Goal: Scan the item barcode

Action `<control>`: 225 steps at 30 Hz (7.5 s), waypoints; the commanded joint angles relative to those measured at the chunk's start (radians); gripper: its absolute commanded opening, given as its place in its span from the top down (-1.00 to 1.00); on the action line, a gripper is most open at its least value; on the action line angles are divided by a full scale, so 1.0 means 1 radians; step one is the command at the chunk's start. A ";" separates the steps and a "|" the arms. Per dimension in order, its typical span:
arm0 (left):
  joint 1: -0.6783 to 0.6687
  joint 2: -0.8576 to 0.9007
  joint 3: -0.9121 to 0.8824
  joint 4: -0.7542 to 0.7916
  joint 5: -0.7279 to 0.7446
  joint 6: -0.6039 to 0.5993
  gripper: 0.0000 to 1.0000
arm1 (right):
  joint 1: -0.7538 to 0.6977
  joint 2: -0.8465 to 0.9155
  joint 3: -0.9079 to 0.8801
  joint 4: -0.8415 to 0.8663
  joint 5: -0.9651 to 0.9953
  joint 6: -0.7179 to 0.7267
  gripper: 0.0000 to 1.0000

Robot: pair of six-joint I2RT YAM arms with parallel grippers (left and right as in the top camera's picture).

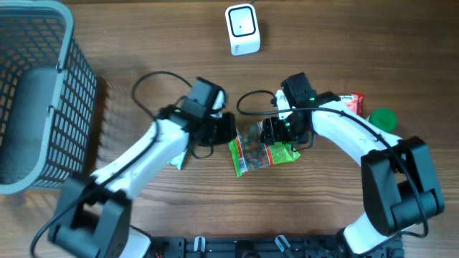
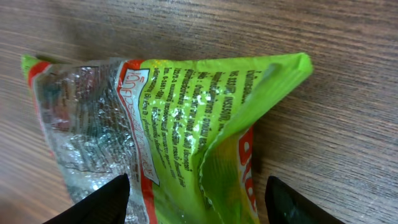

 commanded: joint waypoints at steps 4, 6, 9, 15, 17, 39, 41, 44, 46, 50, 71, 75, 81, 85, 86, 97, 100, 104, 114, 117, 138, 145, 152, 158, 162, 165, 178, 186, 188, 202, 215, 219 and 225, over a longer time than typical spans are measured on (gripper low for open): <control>-0.011 0.135 -0.012 0.006 -0.019 -0.056 0.92 | -0.054 -0.015 -0.010 -0.069 -0.174 -0.135 -0.33; -0.011 0.141 -0.012 0.009 -0.056 -0.055 0.92 | -0.055 -0.015 -0.010 -0.086 -0.183 -0.161 -0.21; -0.012 0.141 -0.014 0.016 -0.105 -0.056 0.92 | -0.055 -0.015 -0.010 -0.096 -0.198 -0.160 -0.21; -0.012 0.171 -0.017 0.047 -0.105 -0.071 0.92 | -0.055 -0.015 -0.010 -0.090 -0.201 -0.130 -0.21; -0.012 0.198 -0.017 0.055 -0.097 -0.090 0.92 | -0.055 -0.015 -0.010 -0.090 -0.201 -0.130 -0.21; -0.008 0.231 0.046 0.077 -0.101 -0.089 0.92 | -0.055 -0.015 -0.156 0.278 -0.314 0.050 0.19; 0.025 0.178 0.082 0.020 -0.101 -0.070 0.92 | -0.055 -0.015 -0.156 0.291 -0.314 0.050 0.08; 0.029 0.125 0.089 -0.020 -0.094 -0.070 0.92 | -0.055 -0.015 -0.156 0.294 -0.314 0.050 0.03; 0.005 0.132 0.084 -0.056 -0.049 -0.059 0.92 | -0.055 -0.015 -0.156 0.293 -0.314 0.050 0.03; -0.040 0.165 0.066 -0.069 -0.052 -0.047 0.92 | -0.055 -0.015 -0.156 0.277 -0.314 0.050 -0.03; -0.015 0.166 0.086 -0.151 -0.146 -0.018 0.92 | -0.055 -0.015 -0.156 0.246 -0.314 0.024 -0.11; -0.044 0.207 0.034 -0.081 -0.140 -0.029 0.92 | -0.055 -0.015 -0.156 0.245 -0.314 0.026 -0.13; -0.050 0.225 0.026 -0.057 -0.135 -0.029 0.92 | -0.055 -0.015 -0.156 0.233 -0.317 0.027 -0.14; -0.058 0.228 0.024 -0.041 -0.135 -0.039 0.92 | -0.055 -0.015 -0.156 0.192 -0.317 0.024 -0.25; -0.058 0.232 0.024 -0.036 -0.135 -0.047 0.92 | -0.055 -0.015 -0.156 0.188 -0.317 0.024 -0.25; 0.023 0.122 0.109 -0.131 0.038 0.023 0.92 | -0.055 -0.015 -0.156 0.195 -0.317 0.024 -0.28; -0.019 0.180 0.097 -0.126 0.046 0.029 0.92 | -0.055 -0.015 -0.156 0.193 -0.317 0.024 -0.28; -0.050 0.246 0.097 -0.127 0.019 0.029 0.92 | -0.055 -0.015 -0.156 0.185 -0.317 0.024 -0.28; -0.022 0.216 0.130 -0.127 -0.044 0.058 0.92 | -0.055 -0.015 -0.156 0.193 -0.317 0.024 -0.28; -0.025 0.224 0.130 -0.159 -0.077 0.058 0.92 | -0.055 -0.015 -0.156 0.189 -0.317 0.024 -0.28; -0.096 0.363 0.124 -0.088 -0.093 0.027 0.92 | -0.042 -0.015 -0.157 0.198 -0.410 0.066 0.04; -0.096 0.363 0.124 -0.081 -0.093 0.027 0.92 | 0.018 -0.015 -0.211 0.360 -0.399 0.109 0.22; -0.058 0.325 0.126 -0.056 -0.096 0.027 0.92 | 0.016 -0.015 -0.218 0.376 -0.373 0.076 0.50; 0.138 0.100 0.127 -0.053 -0.139 0.035 0.92 | -0.007 -0.015 -0.215 0.431 -0.470 0.036 0.91; 0.246 -0.048 0.127 -0.053 -0.173 0.108 0.92 | -0.010 -0.015 -0.214 0.437 -0.493 -0.016 0.91; 0.325 -0.098 0.127 -0.054 -0.186 0.115 0.92 | -0.010 -0.015 -0.214 0.447 -0.493 -0.029 0.91; 0.495 -0.098 0.127 -0.129 -0.188 0.245 -1.00 | -0.010 -0.068 -0.208 0.428 -0.443 -0.056 0.92; 0.495 -0.098 0.127 -0.145 -0.188 0.245 -1.00 | -0.011 -0.315 -0.061 0.131 -0.304 -0.136 0.91; 0.495 -0.098 0.127 -0.145 -0.188 0.245 -1.00 | -0.011 -0.350 -0.005 0.060 -0.298 -0.162 0.92; 0.495 -0.098 0.127 -0.145 -0.188 0.245 -1.00 | -0.011 -0.375 0.468 -0.250 0.013 -0.222 0.91; 0.495 -0.098 0.127 -0.145 -0.188 0.245 -1.00 | -0.010 -0.372 0.617 -0.226 0.126 -0.414 0.92; 0.495 -0.098 0.127 -0.145 -0.187 0.245 -1.00 | -0.010 -0.320 0.705 -0.249 0.126 -0.422 0.92; 0.495 -0.098 0.127 -0.145 -0.188 0.245 -1.00 | -0.002 -0.009 1.169 -0.398 0.180 -0.456 0.92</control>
